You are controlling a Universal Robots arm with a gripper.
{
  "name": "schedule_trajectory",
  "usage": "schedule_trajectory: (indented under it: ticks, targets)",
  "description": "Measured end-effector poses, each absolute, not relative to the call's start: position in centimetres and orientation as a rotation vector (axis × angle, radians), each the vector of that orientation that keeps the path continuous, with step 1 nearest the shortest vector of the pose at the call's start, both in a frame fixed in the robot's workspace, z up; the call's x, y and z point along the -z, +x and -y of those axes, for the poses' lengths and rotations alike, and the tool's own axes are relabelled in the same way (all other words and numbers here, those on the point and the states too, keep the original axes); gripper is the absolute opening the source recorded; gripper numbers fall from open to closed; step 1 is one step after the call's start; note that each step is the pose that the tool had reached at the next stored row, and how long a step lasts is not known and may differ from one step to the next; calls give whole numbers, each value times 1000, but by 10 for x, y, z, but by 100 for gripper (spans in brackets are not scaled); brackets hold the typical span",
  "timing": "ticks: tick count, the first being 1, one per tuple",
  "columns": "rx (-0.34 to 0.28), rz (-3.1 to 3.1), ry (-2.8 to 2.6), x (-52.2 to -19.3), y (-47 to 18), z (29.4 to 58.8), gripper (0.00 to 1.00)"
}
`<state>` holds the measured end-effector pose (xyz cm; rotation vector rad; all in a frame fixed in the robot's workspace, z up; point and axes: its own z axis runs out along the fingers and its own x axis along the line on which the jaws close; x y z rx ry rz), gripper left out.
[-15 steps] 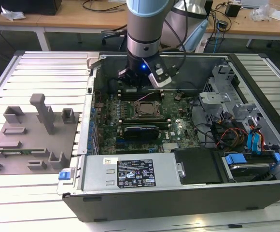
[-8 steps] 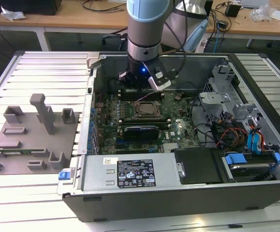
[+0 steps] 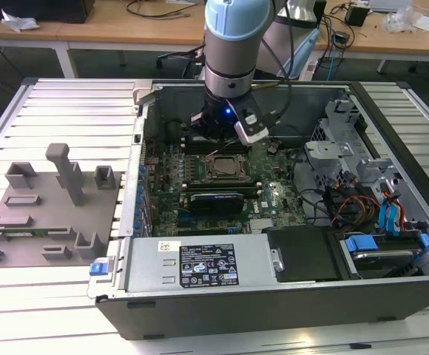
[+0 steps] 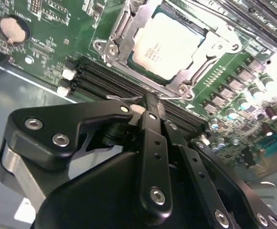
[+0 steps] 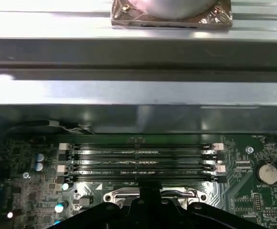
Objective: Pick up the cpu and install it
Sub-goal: 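Install the first cpu locking lever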
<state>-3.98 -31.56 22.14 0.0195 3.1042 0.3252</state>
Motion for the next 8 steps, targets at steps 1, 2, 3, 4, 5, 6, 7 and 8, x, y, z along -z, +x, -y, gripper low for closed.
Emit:
schedule_trajectory:
  ticks: [1, 2, 3, 4, 5, 6, 7, 8]
  targets:
    - [-325, -3102, 43, -220, -39, 315, 11]
    - [-325, -3101, 57, -220, -39, 315, 11]
    - [-324, -3101, 65, -220, -38, 314, 11]
    - [-324, -3100, 74, -219, -38, 313, 11]
    - [-324, -3099, 81, -219, -38, 313, 11]
    - [-324, -3099, 88, -219, -37, 311, 11]
    - [-324, -3098, 90, -219, -37, 310, 11]
    - [-324, -3098, 92, -218, -37, 310, 11]
